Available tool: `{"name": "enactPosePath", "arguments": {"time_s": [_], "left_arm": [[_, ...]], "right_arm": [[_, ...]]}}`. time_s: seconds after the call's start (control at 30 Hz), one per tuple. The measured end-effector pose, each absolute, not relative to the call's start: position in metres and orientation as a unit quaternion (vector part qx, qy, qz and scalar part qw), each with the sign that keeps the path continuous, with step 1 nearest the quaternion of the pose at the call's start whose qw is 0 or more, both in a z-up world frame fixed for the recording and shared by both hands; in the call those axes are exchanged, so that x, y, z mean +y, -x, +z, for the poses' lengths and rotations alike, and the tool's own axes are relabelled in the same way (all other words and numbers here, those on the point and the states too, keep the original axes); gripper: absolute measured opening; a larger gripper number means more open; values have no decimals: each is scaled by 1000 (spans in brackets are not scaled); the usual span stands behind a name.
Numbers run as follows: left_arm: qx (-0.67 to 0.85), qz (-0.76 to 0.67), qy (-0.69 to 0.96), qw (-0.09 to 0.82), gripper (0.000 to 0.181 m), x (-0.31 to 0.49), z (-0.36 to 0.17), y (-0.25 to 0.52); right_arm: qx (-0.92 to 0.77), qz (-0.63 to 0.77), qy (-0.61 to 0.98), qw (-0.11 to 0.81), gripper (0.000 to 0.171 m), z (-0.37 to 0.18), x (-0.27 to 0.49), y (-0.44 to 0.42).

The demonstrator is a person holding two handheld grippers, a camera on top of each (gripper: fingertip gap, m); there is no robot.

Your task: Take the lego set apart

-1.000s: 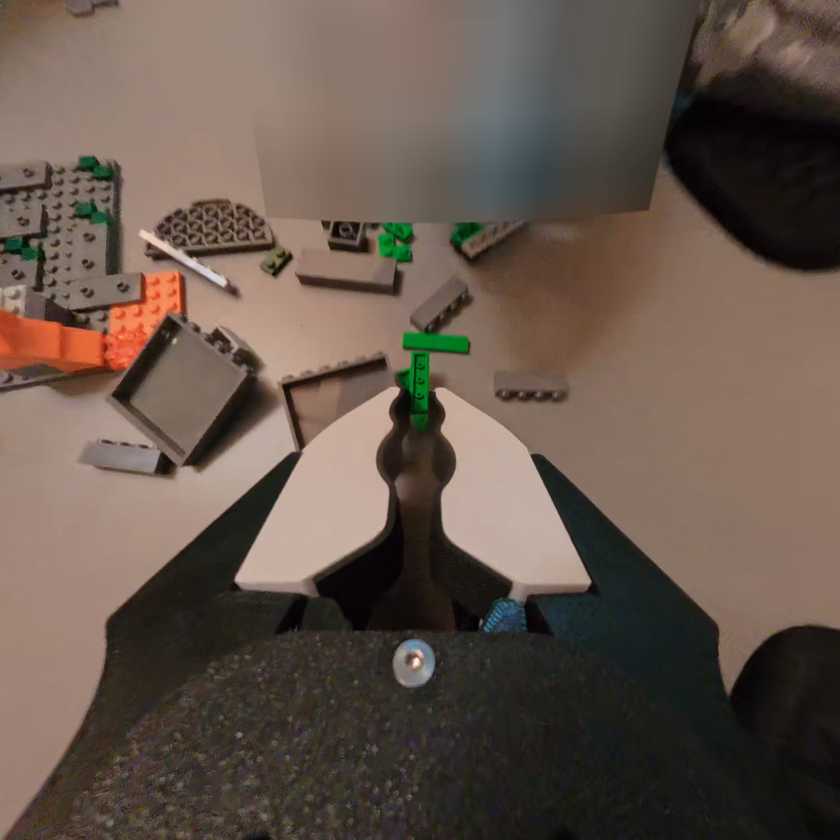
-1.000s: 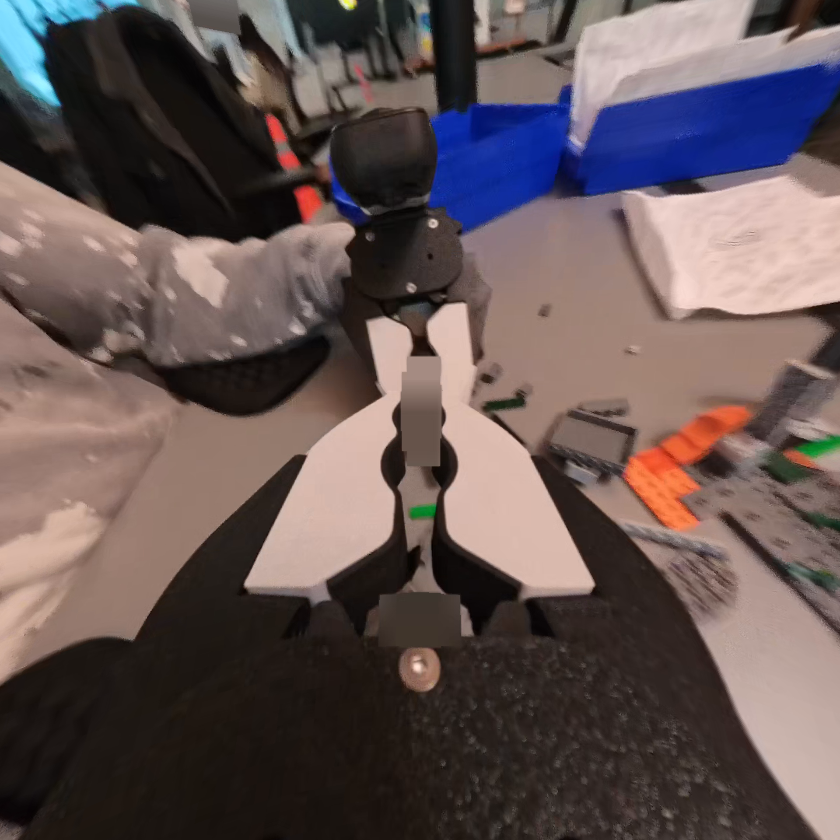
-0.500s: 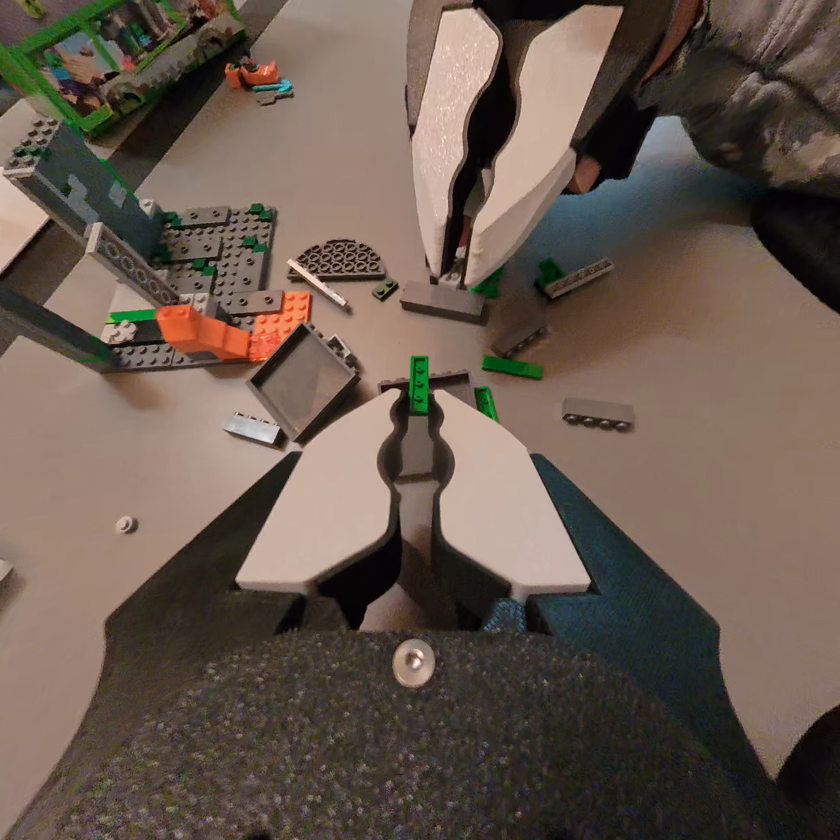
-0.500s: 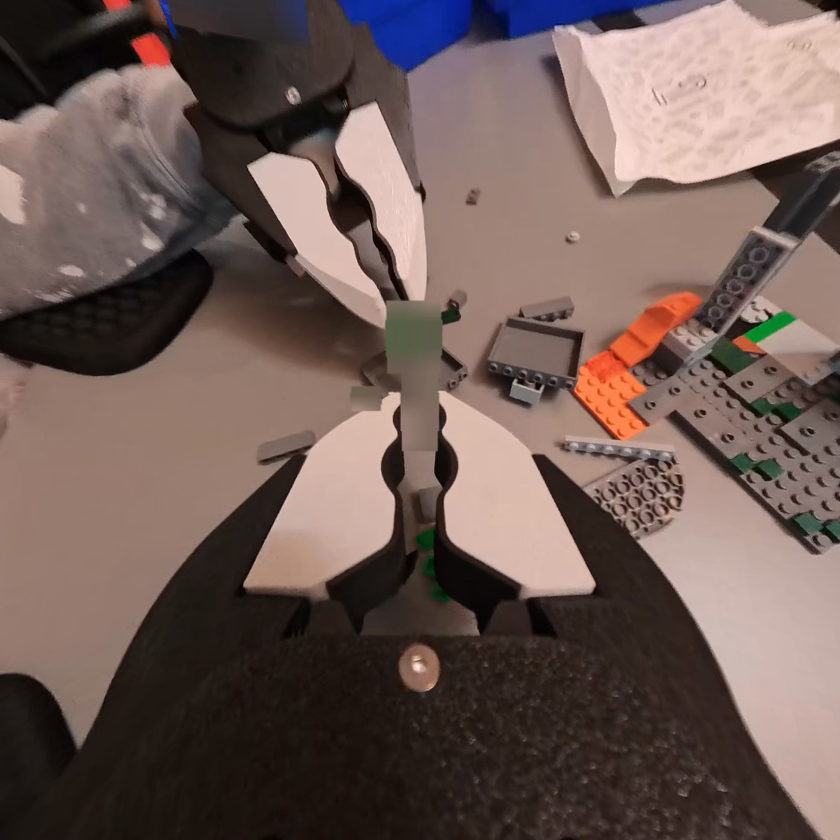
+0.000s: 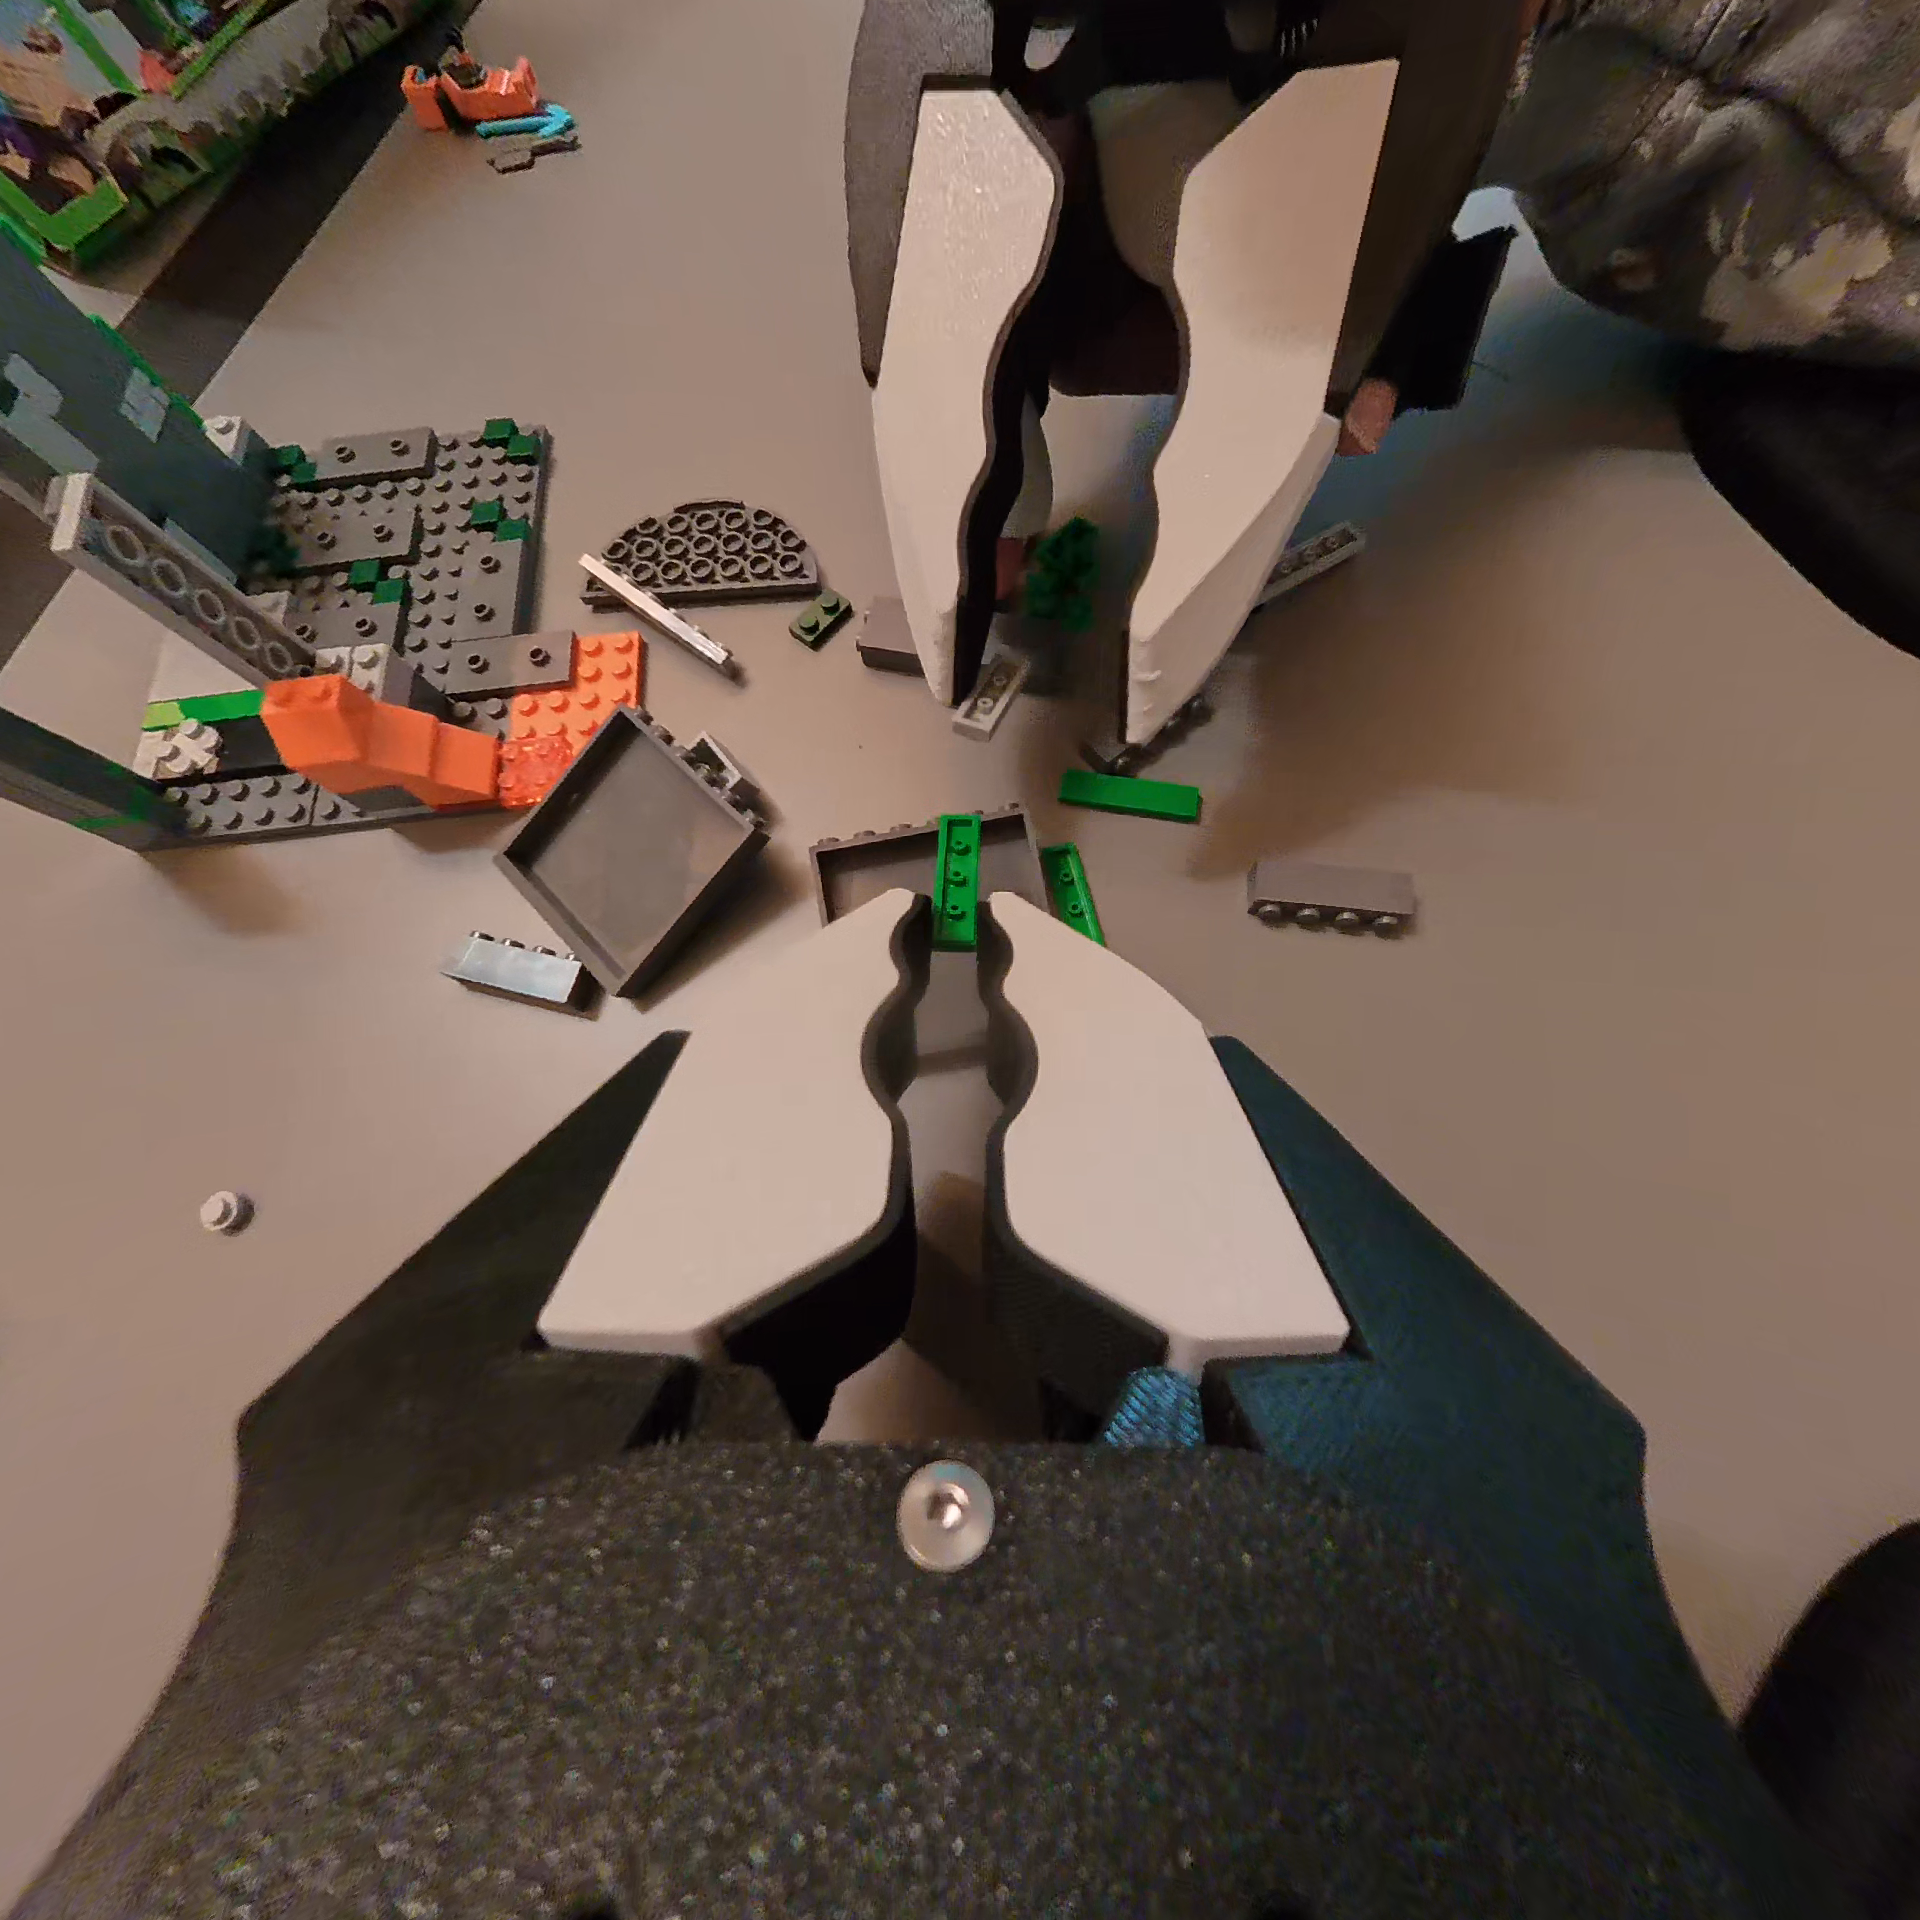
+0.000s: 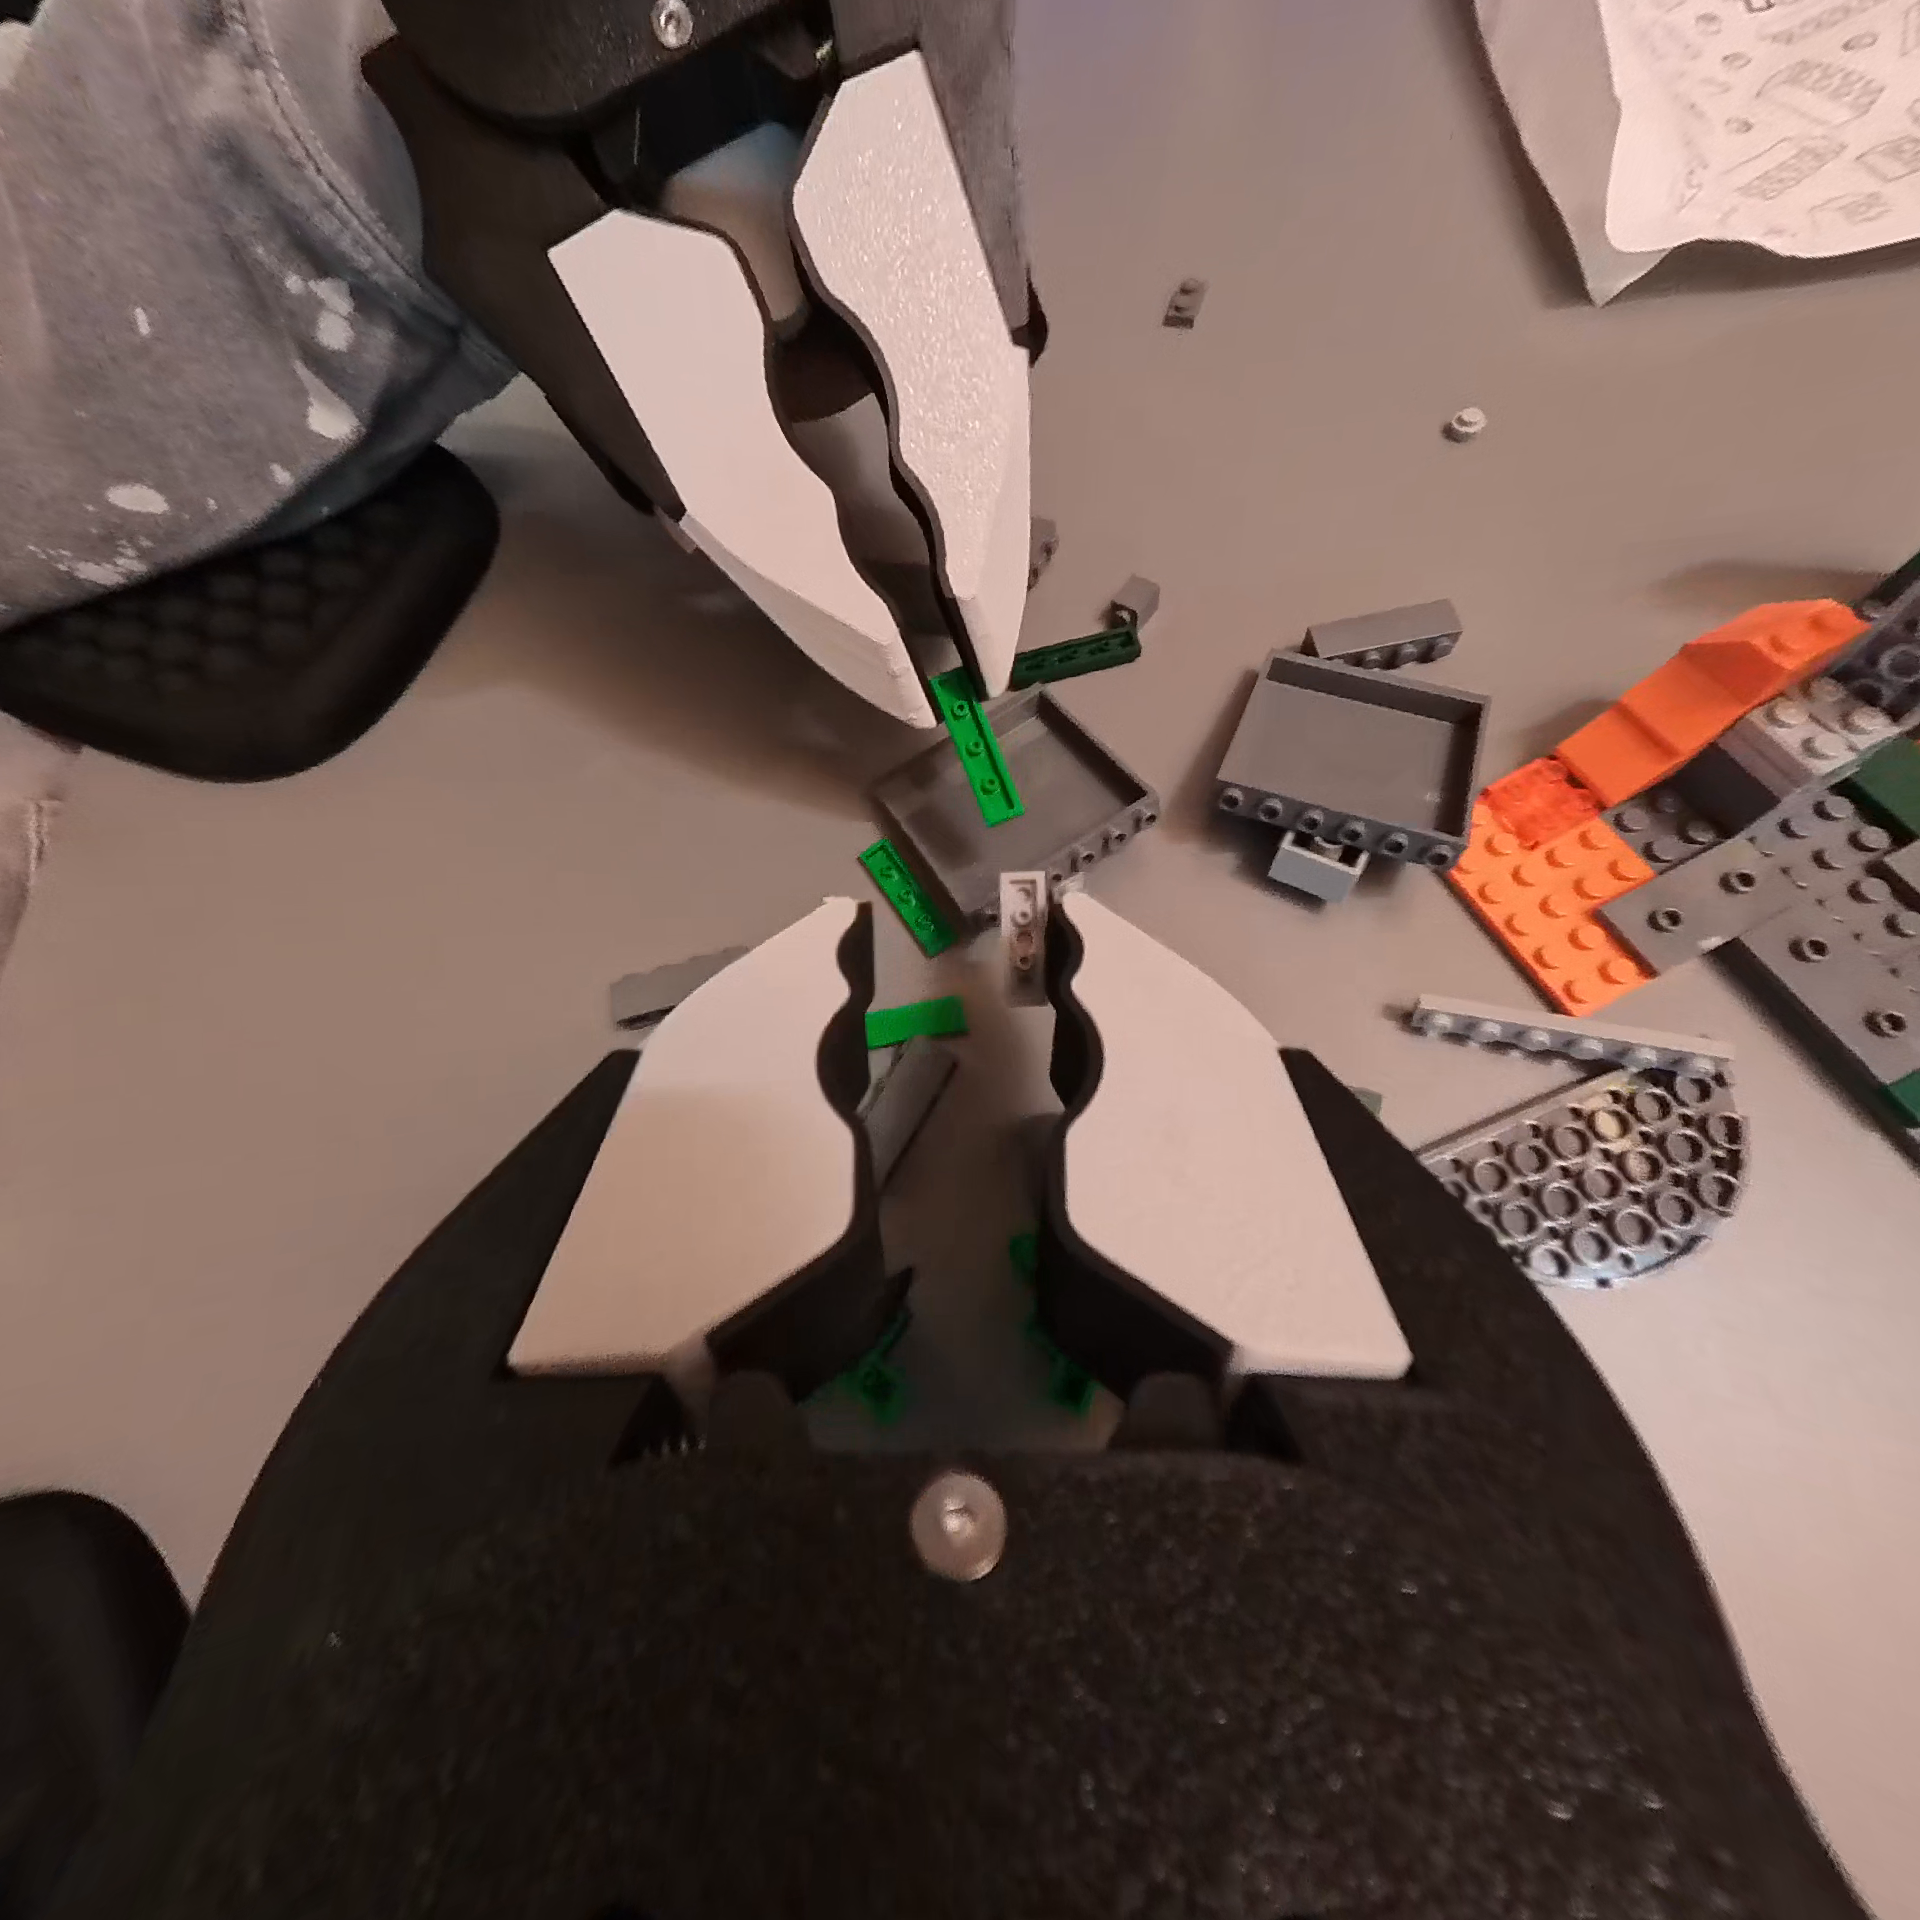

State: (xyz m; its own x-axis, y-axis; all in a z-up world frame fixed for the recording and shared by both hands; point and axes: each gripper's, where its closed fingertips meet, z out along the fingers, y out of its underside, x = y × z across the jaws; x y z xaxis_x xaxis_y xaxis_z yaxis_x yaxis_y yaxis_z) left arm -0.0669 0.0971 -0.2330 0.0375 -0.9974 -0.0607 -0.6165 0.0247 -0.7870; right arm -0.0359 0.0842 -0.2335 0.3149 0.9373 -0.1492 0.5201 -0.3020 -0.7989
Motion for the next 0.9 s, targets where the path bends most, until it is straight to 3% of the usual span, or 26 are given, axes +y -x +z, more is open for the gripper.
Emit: {"name": "enactPosePath", "arguments": {"time_s": [0.53,0.7,0.9], "left_arm": [[642,-326,609,332,10,79,-228,51],[653,-309,607,330,11,76,-233,47],[667,-302,596,330,13,68,-238,35]], "right_arm": [[-523,315,725,320,37,-234,73,49],[-486,291,752,338,35,-221,85,16],[-510,213,805,214,29,-245,57,-20]]}}
